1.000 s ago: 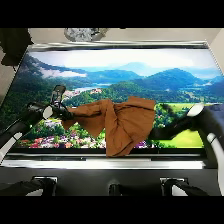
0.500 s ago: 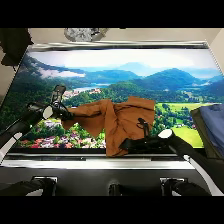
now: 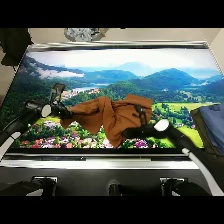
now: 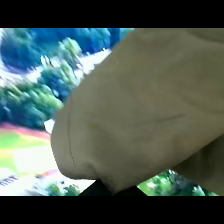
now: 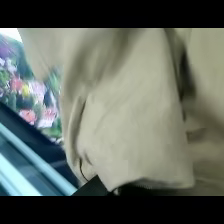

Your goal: Fold the shirts.

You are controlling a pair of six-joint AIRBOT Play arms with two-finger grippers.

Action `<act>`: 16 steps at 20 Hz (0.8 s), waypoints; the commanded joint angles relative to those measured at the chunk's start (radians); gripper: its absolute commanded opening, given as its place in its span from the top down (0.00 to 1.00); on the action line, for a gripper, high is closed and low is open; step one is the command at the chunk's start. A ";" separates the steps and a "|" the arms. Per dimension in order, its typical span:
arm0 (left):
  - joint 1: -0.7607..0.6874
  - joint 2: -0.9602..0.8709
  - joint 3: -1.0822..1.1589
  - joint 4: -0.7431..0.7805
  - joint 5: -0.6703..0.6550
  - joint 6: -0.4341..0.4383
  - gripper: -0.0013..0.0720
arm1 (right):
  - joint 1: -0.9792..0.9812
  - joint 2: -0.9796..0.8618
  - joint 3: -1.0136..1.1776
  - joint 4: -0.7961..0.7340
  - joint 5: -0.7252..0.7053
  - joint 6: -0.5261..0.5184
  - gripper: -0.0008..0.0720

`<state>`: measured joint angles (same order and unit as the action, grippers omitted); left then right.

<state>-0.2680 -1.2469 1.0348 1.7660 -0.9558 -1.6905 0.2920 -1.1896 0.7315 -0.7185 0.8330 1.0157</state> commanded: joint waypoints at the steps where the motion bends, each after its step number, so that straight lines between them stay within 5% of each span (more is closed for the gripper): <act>1: 0.005 0.067 0.132 0.108 -0.042 0.018 0.94 | -0.153 0.126 0.291 -0.510 0.142 0.083 0.93; 6: 0.106 0.221 0.526 0.115 -0.121 -0.006 0.94 | -0.417 0.347 0.789 -0.888 0.129 0.156 0.93; 16: 0.173 0.451 0.588 0.041 -0.291 -0.038 0.94 | -0.519 0.458 0.895 -0.875 0.605 0.086 0.93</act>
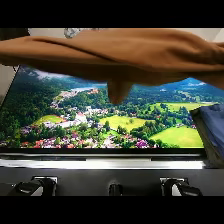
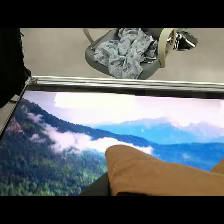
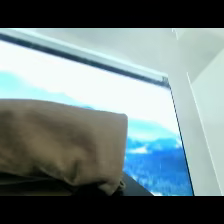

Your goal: Fold the shirts.

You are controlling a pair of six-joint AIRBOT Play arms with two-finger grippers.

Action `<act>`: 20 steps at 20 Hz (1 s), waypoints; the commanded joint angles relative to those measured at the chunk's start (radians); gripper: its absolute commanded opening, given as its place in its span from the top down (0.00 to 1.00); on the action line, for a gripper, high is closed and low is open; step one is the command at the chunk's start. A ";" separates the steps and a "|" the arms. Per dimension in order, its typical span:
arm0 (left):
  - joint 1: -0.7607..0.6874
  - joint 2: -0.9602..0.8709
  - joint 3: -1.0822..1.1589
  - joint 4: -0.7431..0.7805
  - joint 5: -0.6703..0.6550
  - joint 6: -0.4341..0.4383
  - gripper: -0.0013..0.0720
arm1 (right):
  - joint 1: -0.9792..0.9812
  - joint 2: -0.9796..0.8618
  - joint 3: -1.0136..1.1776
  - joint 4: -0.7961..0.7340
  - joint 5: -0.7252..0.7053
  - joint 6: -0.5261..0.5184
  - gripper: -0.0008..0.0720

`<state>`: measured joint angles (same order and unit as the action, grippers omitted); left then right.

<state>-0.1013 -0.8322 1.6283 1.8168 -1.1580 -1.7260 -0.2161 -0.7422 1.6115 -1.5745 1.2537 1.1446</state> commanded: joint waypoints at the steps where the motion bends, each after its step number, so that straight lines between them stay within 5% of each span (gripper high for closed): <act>1: 0.006 0.037 -0.041 -0.010 -0.117 0.002 0.94 | -0.011 0.001 0.015 -0.008 0.266 -0.050 0.93; 5: 0.006 0.053 -0.333 -0.042 -0.106 0.015 0.94 | -0.011 -0.016 -0.152 0.043 0.512 -0.064 0.93; 8: 0.006 0.052 -0.553 -0.192 0.020 0.053 0.94 | -0.011 0.002 -0.442 0.105 0.483 -0.064 0.93; 14: 0.006 -0.132 -0.687 -0.274 0.268 0.080 0.94 | -0.011 -0.273 -0.642 0.175 -0.052 -0.048 0.93; 20: 0.006 -0.401 -0.687 -0.274 0.498 0.076 0.94 | -0.010 -0.690 -0.555 0.683 -0.521 -0.050 0.92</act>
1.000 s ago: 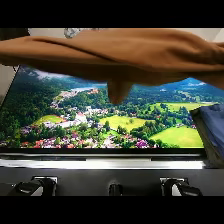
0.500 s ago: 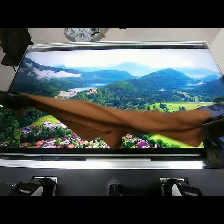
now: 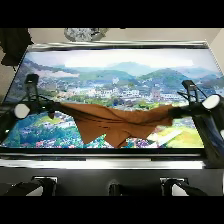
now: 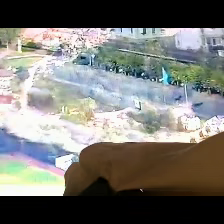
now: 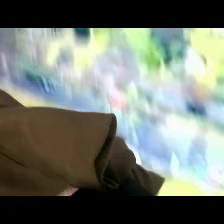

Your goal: Fold the shirts.

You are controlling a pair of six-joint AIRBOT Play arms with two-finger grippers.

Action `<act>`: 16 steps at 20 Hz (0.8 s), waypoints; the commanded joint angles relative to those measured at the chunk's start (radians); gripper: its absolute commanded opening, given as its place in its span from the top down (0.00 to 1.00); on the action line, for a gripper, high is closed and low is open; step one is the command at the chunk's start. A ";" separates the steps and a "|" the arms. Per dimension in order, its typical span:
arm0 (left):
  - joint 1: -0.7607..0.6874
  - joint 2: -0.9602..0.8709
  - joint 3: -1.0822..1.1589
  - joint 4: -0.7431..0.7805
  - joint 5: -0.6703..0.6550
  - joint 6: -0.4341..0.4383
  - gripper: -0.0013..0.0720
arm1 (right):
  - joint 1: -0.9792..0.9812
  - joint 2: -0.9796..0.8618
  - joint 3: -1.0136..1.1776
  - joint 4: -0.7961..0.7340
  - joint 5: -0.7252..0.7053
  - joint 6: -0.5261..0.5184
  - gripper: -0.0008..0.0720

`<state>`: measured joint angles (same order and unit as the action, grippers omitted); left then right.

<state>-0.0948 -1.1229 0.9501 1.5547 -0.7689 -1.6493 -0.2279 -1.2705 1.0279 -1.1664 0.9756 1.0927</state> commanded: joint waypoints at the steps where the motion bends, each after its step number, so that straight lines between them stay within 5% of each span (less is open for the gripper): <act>1: 0.000 -0.133 -0.008 -0.021 0.103 -0.001 0.94 | 0.002 -0.192 0.032 0.367 -0.269 -0.020 0.73; 3: 0.000 -0.147 -0.008 -0.038 0.076 -0.001 0.94 | 0.002 -0.206 0.034 0.457 -0.241 -0.115 0.14; 5: 0.000 -0.144 -0.008 -0.037 0.031 0.000 0.94 | -0.024 -0.184 0.064 0.414 -0.086 -0.211 0.10; 10: 0.001 -0.144 -0.009 -0.037 -0.076 0.000 0.94 | -0.154 -0.104 0.076 0.071 0.460 -0.168 0.11; 12: 0.000 -0.144 -0.009 -0.037 -0.081 0.000 0.94 | -0.146 -0.060 -0.071 0.080 0.468 -0.161 0.11; 16: 0.000 -0.144 -0.009 -0.053 -0.081 0.000 0.94 | -0.050 -0.031 -0.343 0.374 0.196 -0.161 0.11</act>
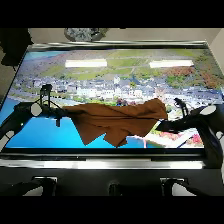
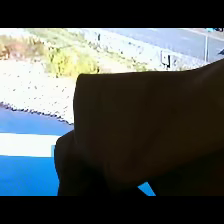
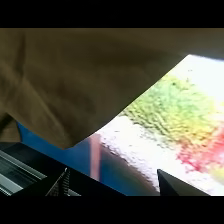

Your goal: Fold the shirts.

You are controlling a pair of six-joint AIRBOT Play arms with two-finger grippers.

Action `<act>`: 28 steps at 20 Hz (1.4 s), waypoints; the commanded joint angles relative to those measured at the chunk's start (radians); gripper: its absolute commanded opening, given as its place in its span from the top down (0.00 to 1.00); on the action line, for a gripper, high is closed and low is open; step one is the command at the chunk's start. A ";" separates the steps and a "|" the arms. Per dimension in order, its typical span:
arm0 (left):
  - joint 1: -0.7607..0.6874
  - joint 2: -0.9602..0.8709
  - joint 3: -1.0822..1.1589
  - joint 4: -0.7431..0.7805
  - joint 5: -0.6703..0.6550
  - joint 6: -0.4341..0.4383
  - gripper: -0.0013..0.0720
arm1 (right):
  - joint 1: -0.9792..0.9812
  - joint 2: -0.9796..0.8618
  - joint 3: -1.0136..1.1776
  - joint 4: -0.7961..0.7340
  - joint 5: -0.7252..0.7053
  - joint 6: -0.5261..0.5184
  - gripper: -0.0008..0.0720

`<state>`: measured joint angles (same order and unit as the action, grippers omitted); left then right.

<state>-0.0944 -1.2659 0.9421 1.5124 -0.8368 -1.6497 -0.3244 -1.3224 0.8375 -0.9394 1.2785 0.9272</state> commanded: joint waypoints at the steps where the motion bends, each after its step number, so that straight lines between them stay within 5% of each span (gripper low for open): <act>1: -0.001 -0.001 -0.001 -0.014 -0.013 0.000 0.94 | 0.090 0.021 -0.188 0.187 -0.184 0.018 0.11; 6: -0.001 -0.001 -0.001 -0.014 -0.013 0.000 0.94 | 0.272 0.021 -0.216 0.357 -0.468 0.082 0.13; 7: 0.000 -0.001 -0.001 -0.013 -0.013 0.000 0.94 | 0.284 0.021 -0.216 0.380 -0.474 0.090 0.26; 9: 0.002 0.000 0.000 -0.013 -0.014 0.013 0.94 | 0.281 0.022 -0.201 0.368 -0.447 0.081 0.94; 12: 0.002 0.021 0.077 -0.005 -0.121 0.134 0.94 | 0.252 0.056 -0.074 0.286 -0.328 -0.084 0.93; 15: 0.002 0.121 0.262 0.076 -0.177 0.147 0.94 | 0.220 0.192 0.200 0.027 -0.253 -0.178 0.93; 19: -0.001 0.308 0.646 0.070 -0.194 0.094 0.94 | 0.222 0.444 0.653 -0.381 -0.416 -0.171 0.93; 24: -0.001 0.498 0.956 0.055 -0.195 0.032 0.94 | 0.222 0.680 0.885 -0.484 -0.453 -0.095 0.93; 28: 0.000 0.546 0.959 0.059 -0.309 0.026 0.94 | 0.222 0.720 0.885 -0.530 -0.294 -0.040 0.93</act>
<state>-0.0952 -0.7624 1.8580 1.5631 -1.0676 -1.6081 -0.1017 -0.6510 1.6890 -1.3991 0.9035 0.8455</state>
